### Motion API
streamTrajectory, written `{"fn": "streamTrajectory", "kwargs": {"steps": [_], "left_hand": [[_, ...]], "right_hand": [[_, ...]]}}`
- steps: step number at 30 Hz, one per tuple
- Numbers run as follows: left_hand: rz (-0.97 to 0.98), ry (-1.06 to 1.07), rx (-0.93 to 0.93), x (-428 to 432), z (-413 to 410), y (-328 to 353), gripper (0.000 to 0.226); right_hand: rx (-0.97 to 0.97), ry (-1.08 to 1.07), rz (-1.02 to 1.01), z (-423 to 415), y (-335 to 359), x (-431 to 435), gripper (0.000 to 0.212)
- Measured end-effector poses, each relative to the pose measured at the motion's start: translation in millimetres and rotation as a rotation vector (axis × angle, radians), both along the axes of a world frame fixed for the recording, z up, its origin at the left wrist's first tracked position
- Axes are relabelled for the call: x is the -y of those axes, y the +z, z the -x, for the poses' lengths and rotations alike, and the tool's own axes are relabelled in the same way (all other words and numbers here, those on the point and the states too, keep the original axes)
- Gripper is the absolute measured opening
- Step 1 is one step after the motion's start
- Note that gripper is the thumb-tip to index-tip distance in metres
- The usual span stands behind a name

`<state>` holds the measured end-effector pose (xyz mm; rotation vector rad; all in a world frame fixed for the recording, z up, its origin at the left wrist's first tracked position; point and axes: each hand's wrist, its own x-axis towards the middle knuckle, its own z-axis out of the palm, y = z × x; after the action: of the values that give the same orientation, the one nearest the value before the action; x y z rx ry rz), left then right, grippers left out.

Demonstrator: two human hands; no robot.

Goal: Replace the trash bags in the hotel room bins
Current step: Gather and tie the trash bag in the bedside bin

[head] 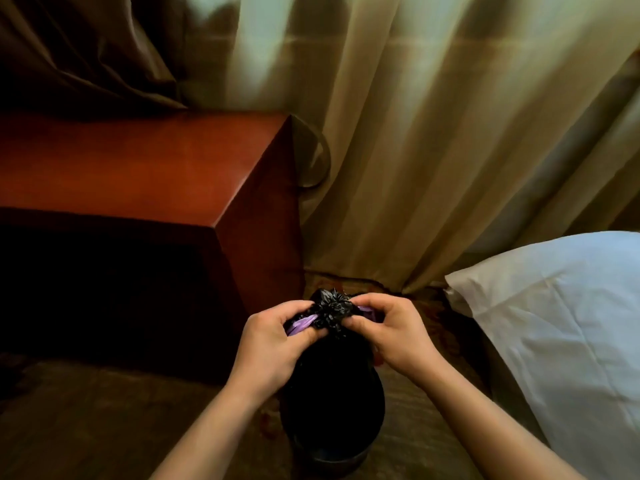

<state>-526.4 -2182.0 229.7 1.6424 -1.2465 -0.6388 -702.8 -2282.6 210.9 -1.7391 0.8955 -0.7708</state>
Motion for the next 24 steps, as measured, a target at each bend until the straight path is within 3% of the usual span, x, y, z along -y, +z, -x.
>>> {"fn": "streamTrajectory", "kwargs": {"steps": [4, 9, 17, 24], "left_hand": [[-0.045, 0.004, 0.16, 1.1, 1.0, 73.2, 0.034], [-0.062, 0.006, 0.433, -1.2, 7.3, 176.7, 0.043], [-0.089, -0.098, 0.492, -11.1, 32.0, 343.5, 0.043], [-0.055, -0.119, 0.495, -24.1, 75.4, 442.6, 0.035]], "right_hand": [[-0.136, -0.014, 0.135, 4.8, 75.6, 0.8, 0.021], [-0.284, -0.026, 0.518, 18.1, 184.0, -5.9, 0.027], [-0.382, 0.006, 0.581, 54.1, 361.1, -21.7, 0.033], [-0.519, 0.002, 0.64, 99.4, 462.3, -38.1, 0.034]]}}
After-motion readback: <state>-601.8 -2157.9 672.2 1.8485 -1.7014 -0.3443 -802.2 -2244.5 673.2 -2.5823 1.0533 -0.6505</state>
